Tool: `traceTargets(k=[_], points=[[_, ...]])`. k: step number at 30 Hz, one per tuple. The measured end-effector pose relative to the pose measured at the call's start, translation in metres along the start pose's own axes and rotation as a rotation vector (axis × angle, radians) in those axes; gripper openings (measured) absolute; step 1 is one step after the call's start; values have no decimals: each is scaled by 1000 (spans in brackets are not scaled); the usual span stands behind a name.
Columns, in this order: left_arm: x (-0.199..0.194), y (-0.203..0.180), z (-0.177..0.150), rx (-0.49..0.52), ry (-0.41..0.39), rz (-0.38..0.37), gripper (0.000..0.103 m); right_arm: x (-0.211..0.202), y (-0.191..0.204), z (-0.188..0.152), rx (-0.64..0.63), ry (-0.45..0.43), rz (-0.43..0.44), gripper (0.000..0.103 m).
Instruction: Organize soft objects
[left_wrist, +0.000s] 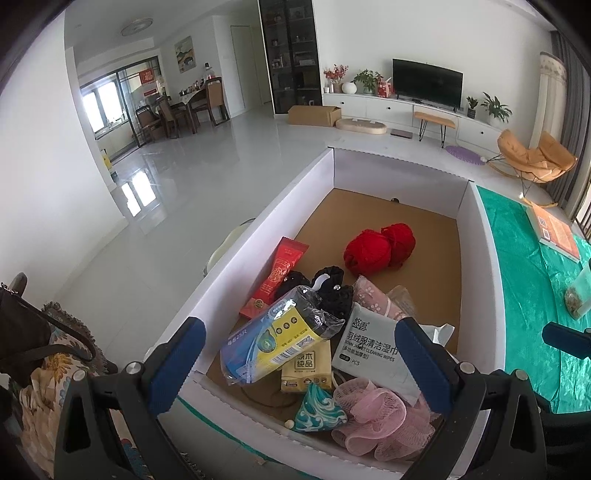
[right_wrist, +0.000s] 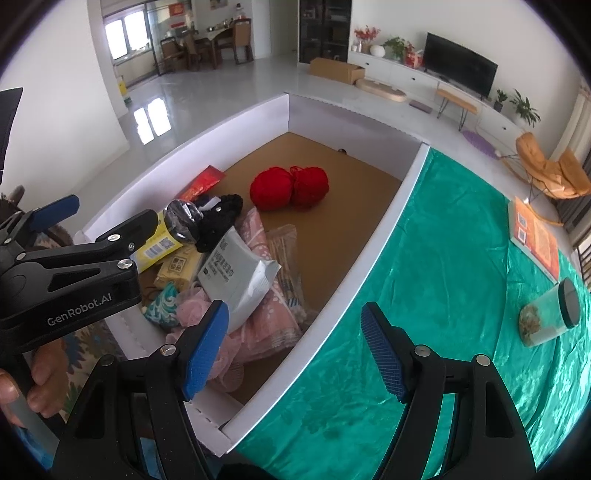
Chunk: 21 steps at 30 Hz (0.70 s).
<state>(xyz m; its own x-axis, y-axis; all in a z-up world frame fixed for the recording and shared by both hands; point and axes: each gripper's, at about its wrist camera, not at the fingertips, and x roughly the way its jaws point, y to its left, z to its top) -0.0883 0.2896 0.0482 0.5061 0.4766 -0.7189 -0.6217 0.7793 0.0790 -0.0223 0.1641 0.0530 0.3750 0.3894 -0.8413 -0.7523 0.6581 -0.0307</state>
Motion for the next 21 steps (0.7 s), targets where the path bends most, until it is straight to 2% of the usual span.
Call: traceTargets(k=[21], points=[[-10,6,3,-17,-22,-24,102,-2,8,3,7,29,-11,77]])
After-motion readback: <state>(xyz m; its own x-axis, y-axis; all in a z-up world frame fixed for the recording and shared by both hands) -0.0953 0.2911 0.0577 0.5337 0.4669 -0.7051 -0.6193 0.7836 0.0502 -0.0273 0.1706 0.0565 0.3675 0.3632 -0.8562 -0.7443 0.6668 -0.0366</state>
